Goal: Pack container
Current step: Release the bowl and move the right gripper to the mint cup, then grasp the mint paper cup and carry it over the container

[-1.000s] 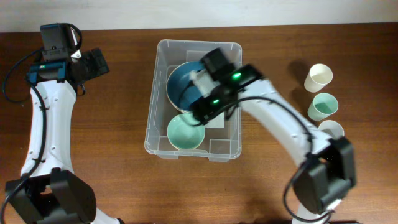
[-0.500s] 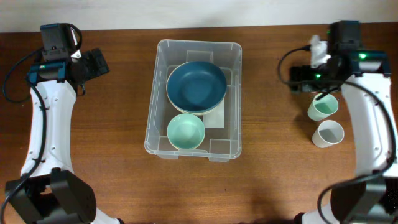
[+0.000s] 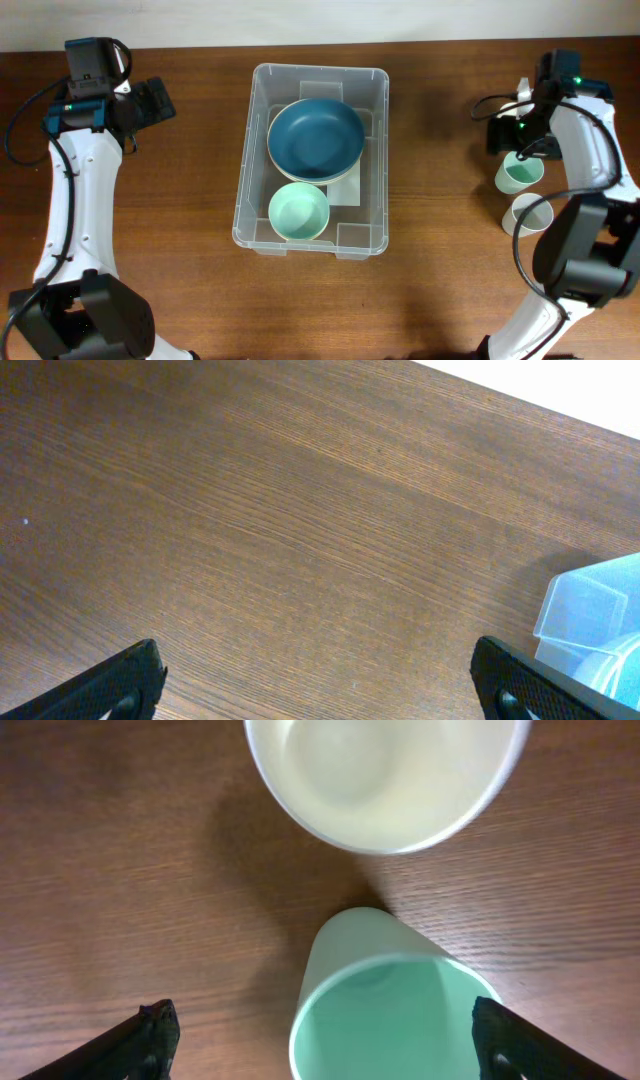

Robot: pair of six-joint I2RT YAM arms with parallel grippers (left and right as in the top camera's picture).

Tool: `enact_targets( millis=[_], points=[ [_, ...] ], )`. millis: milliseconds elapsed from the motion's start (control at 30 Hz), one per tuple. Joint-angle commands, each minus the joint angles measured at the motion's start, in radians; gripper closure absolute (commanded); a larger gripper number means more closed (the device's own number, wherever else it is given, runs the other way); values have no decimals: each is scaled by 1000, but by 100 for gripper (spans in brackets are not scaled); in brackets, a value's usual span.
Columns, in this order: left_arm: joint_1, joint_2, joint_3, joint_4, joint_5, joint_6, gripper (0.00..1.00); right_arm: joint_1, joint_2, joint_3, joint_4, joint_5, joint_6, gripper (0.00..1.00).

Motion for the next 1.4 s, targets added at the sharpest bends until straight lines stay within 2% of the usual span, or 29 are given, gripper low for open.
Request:
enact_targets(
  millis=[0, 167, 267, 400, 533, 700, 733, 833, 900, 933, 1000, 1233, 1367],
  points=[
    [2, -11, 16, 0, -4, 2, 0, -1, 48, -2, 4, -10, 2, 14],
    [2, -12, 16, 0, -4, 2, 0, -1, 120, -2, 18, -10, 16, 18],
    [2, -12, 16, 0, -4, 2, 0, -1, 141, -3, 19, -18, 16, 25],
    [2, -12, 16, 0, -4, 2, 0, -1, 154, -3, 19, -23, 16, 27],
    [2, -12, 16, 0, -4, 2, 0, -1, 154, -3, 18, -25, 16, 45],
    [2, -12, 16, 0, -4, 2, 0, -1, 154, -9, 14, -25, 17, 48],
    [2, -12, 16, 0, -4, 2, 0, -1, 154, -11, 14, -25, 17, 55],
    [2, -12, 16, 0, -4, 2, 0, -1, 154, -26, 18, -25, 17, 65],
    [2, -12, 16, 0, -4, 2, 0, -1, 154, -40, 23, -25, 17, 77],
    [2, -12, 16, 0, -4, 2, 0, -1, 154, -46, 27, -25, 17, 87],
    [2, -12, 16, 0, -4, 2, 0, -1, 154, -51, 29, -25, 17, 96],
    [2, -12, 16, 0, -4, 2, 0, 0, 140, -41, 19, -31, 42, 96],
    [2, -12, 16, 0, -4, 2, 0, 9, 98, 8, -52, -32, 42, 96]
  ],
)
